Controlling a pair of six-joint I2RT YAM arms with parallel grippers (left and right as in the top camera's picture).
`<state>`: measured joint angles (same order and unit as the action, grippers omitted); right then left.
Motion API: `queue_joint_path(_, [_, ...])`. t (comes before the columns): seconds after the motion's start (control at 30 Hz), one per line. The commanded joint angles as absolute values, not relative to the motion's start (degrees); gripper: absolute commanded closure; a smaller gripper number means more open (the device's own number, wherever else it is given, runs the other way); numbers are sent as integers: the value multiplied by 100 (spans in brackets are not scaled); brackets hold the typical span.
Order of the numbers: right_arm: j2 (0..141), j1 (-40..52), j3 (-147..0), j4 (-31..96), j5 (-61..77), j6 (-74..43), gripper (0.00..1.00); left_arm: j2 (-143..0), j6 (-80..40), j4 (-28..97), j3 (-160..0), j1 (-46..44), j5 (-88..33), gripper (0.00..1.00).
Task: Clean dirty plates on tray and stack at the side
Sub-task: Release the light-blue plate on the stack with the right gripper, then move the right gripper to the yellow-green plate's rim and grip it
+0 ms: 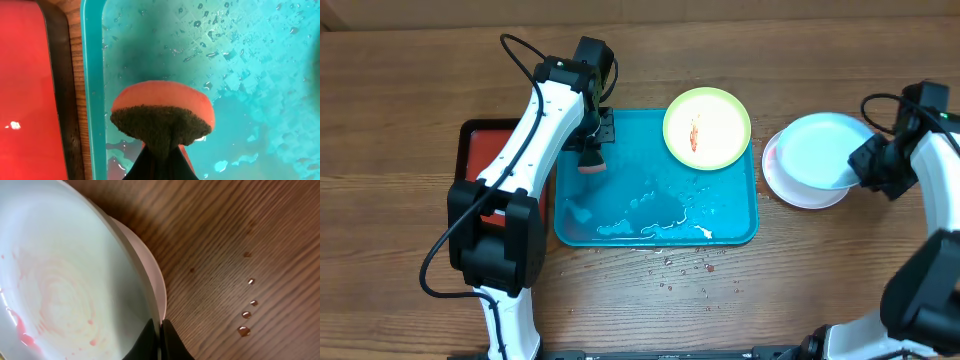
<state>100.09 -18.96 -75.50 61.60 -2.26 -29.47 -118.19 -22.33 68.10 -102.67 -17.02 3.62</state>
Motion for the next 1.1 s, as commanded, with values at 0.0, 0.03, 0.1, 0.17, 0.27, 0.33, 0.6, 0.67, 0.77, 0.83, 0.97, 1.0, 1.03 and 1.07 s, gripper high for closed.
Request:
queue_joint_path(0.0, [10189, -1870, -7347, 6055, -71, -2797, 96, -11786, -2228, 6812, -10252, -1673, 336, 96])
queue_joint_path(0.03, [10217, -1870, -7260, 6016, -71, -2773, 96, -11786, -2228, 6812, -10252, -1673, 336, 96])
queue_joint_path(0.1, [10226, -1870, -7137, 5994, -71, -2703, 96, -11786, -2228, 6810, -10252, -1671, 338, 96])
queue_joint_path(0.17, [10226, -1870, -7089, 6064, -19, -2679, 96, -11786, -2228, 6807, -10252, -1673, 336, 96])
queue_joint_path(0.27, [10224, -1870, -7096, 6147, 593, -2298, 74, -11786, -2231, 6781, -10252, -1673, 316, 96])
queue_joint_path(0.33, [10224, -1865, -7100, 6178, 1081, -2016, 60, -11786, -2228, 6783, -10252, -1673, 290, 96])
queue_joint_path(0.6, [10224, -1653, -7317, 6020, 2585, -1428, 51, -11786, -2228, 6788, -10252, -1673, 292, 96])
queue_joint_path(0.67, [10224, -1420, -7314, 5828, 2620, -1431, 50, -11786, -2228, 6783, -10252, -1673, 292, 96])
queue_joint_path(0.77, [10226, -958, -7306, 5402, 2517, -1498, 48, -11786, -2231, 6772, -10252, -1673, 292, 96])
queue_joint_path(0.83, [10226, -609, -7273, 5050, 2366, -1625, 48, -11786, -2231, 6764, -10252, -1673, 292, 96])
queue_joint_path(0.97, [10287, 154, -7238, 4495, 1177, -2471, 47, -11786, -2228, 6740, -10252, -1673, 294, 96])
queue_joint_path(1.0, [10318, 298, -7238, 4394, 974, -2617, 47, -11786, -2228, 6737, -10252, -1673, 294, 95])
queue_joint_path(1.03, [10368, 475, -7238, 4250, 790, -2755, 47, -11786, -2228, 6740, -10252, -1673, 294, 96])
queue_joint_path(1.07, [10401, 604, -7238, 4136, 681, -2842, 47, -11786, -2231, 6740, -10252, -1673, 294, 96])
